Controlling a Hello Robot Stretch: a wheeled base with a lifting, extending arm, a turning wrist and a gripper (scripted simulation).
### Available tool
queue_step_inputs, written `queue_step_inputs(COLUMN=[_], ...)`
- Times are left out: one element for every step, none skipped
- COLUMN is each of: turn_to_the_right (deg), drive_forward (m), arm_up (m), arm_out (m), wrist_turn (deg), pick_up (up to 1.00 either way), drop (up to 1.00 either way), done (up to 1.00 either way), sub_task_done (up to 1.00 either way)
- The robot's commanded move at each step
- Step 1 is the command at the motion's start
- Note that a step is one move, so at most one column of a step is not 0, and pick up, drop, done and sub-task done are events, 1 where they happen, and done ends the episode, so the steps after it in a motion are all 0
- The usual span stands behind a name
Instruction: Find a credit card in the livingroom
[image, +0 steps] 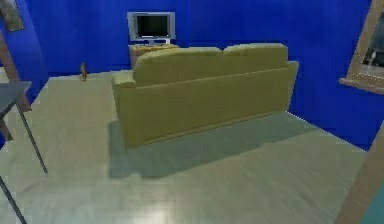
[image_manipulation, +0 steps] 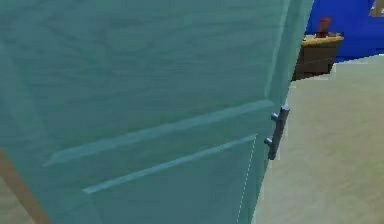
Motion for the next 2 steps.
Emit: queue_step_inputs(turn_to_the_right=[-21.0, 0.0], drive_forward=[0.00, 0.30], arm_up=[0.00, 0.00], arm_out=[0.00, 0.00], wrist_turn=[0.0, 0.0], pick_up=[0.00, 0.00], drop=[0.00, 0.00], done=[0.00, 0.00], sub_task_done=[0.00, 0.00])
